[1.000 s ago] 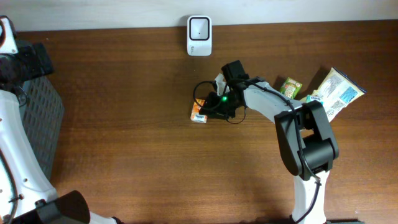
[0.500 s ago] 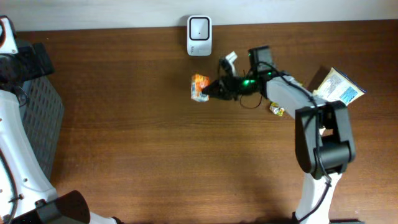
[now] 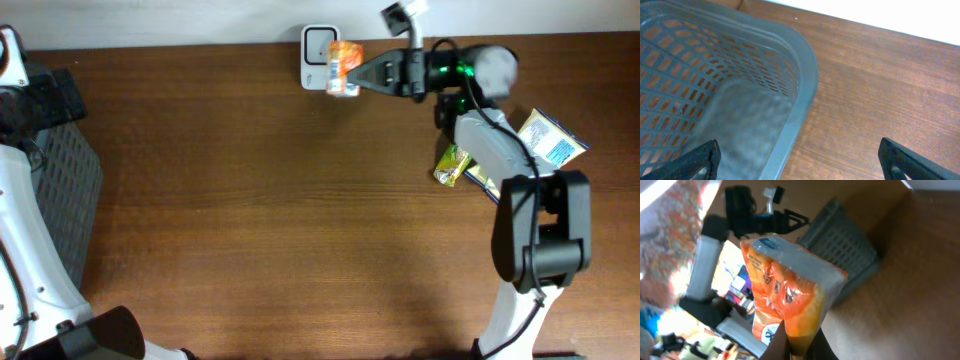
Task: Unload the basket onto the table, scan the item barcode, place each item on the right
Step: 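Lift the orange box with the right gripper and hold it at the scanner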
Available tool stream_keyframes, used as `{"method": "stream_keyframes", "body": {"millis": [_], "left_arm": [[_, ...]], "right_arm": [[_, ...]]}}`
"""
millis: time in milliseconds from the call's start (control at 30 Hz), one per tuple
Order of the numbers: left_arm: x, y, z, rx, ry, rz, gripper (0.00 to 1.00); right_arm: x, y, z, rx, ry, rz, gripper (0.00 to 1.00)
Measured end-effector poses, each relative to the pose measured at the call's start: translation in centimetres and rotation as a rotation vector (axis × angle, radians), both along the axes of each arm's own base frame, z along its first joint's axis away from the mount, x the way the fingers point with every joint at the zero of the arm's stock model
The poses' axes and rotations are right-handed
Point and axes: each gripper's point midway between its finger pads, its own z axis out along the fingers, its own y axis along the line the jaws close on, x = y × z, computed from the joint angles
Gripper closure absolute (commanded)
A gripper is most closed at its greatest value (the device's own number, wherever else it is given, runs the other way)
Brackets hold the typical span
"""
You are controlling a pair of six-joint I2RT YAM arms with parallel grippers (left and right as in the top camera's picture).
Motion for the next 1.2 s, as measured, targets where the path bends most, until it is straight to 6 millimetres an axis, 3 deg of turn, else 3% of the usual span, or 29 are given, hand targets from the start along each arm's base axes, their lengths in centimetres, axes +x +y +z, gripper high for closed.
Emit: {"method": "stream_keyframes", "body": {"millis": [167, 533, 633, 667, 700, 767, 833, 967, 1067, 1200], "left_arm": [[0.0, 0.0, 0.0, 0.000, 0.000, 0.000, 0.01], [0.0, 0.0, 0.0, 0.000, 0.000, 0.000, 0.01], [0.0, 0.0, 0.0, 0.000, 0.000, 0.000, 0.01], [0.0, 0.0, 0.0, 0.000, 0.000, 0.000, 0.01], [0.0, 0.0, 0.0, 0.000, 0.000, 0.000, 0.01], [0.0, 0.0, 0.0, 0.000, 0.000, 0.000, 0.01], [0.0, 0.0, 0.0, 0.000, 0.000, 0.001, 0.01], [0.0, 0.0, 0.0, -0.001, 0.001, 0.000, 0.01], [0.0, 0.0, 0.0, 0.000, 0.000, 0.000, 0.01], [0.0, 0.0, 0.0, 0.000, 0.000, 0.000, 0.01]], "right_arm": [[0.6, -3.2, 0.8, -0.007, 0.175, -0.063, 0.96], [0.7, -3.2, 0.6, -0.009, 0.223, -0.063, 0.96], [2.5, -2.8, -3.1, -0.014, 0.320, -0.053, 0.96], [4.1, -2.6, -7.2, -0.021, 0.443, -0.049, 0.96], [4.5, -2.5, -8.7, -0.023, 0.485, -0.048, 0.96], [5.4, -2.5, -11.4, -0.027, 0.588, -0.049, 0.96], [6.3, -2.5, -12.8, -0.026, 0.708, -0.058, 0.96], [9.2, -3.8, -18.3, -0.008, 0.971, -0.210, 0.96], [9.9, -4.5, -19.5, -0.020, 0.847, -0.273, 0.96], [9.6, -3.3, -20.1, -0.049, 0.740, -0.269, 0.96]]}}
